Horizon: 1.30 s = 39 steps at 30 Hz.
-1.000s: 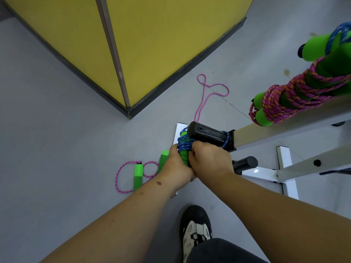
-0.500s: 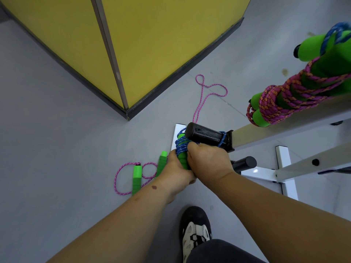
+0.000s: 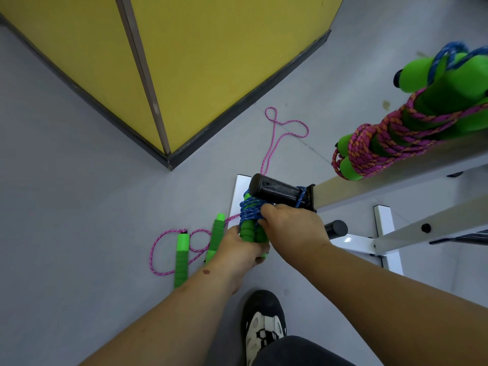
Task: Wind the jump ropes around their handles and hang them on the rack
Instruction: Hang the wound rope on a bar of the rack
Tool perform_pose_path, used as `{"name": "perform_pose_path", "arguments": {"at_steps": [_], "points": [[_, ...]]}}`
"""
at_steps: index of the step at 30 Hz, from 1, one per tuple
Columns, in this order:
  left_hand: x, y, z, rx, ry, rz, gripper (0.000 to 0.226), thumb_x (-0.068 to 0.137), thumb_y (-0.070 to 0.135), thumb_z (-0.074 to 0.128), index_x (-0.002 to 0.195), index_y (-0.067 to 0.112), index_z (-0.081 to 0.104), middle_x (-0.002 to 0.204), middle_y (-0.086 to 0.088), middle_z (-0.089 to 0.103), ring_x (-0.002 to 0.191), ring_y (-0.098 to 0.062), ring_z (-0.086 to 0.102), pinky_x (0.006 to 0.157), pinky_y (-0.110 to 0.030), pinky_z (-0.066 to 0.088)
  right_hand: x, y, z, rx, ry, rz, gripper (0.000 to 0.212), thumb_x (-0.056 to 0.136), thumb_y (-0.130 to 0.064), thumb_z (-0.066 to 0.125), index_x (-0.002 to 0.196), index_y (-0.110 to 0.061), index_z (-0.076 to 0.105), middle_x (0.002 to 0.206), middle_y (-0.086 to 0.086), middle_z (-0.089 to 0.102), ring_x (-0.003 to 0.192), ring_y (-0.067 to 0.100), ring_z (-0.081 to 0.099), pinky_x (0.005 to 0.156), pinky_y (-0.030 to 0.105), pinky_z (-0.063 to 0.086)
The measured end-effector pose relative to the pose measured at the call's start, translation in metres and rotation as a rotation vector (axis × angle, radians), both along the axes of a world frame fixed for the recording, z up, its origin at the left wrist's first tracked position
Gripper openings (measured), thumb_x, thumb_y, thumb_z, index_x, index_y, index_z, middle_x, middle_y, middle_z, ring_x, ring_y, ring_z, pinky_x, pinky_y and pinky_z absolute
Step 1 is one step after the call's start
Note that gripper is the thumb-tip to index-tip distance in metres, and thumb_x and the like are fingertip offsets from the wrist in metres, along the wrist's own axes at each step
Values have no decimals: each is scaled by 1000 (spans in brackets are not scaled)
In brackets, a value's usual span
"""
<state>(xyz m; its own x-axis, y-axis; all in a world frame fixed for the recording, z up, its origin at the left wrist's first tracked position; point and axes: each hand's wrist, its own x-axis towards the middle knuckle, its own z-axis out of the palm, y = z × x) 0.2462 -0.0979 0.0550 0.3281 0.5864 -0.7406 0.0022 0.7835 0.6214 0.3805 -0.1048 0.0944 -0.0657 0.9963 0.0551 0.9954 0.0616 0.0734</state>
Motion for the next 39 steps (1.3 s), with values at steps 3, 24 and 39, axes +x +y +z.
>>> {"name": "perform_pose_path", "arguments": {"at_steps": [3, 24, 39], "points": [[3, 0, 4, 20, 33, 2, 45, 77, -6, 76, 117, 11, 61, 113, -21, 72, 107, -36, 70, 89, -49, 61, 3, 1, 5, -47, -25, 12, 37, 67, -26, 87, 71, -23, 51, 53, -5, 47, 32, 26, 43, 35, 22, 27], [17, 9, -3, 116, 236, -104, 56, 72, 8, 83, 120, 14, 54, 97, -7, 67, 83, -24, 70, 83, -45, 63, 16, -6, 69, -238, -78, -182, 31, 92, -24, 58, 119, -21, 45, 114, -1, 43, 66, 26, 55, 53, 35, 52], [29, 35, -28, 288, 437, -383, 61, 75, 24, 86, 124, 18, 51, 115, 2, 68, 102, -15, 63, 72, -12, 32, 28, -17, 66, -255, -10, -268, 28, 90, -18, 56, 117, -24, 60, 120, -3, 50, 75, 27, 63, 61, 40, 56]]}}
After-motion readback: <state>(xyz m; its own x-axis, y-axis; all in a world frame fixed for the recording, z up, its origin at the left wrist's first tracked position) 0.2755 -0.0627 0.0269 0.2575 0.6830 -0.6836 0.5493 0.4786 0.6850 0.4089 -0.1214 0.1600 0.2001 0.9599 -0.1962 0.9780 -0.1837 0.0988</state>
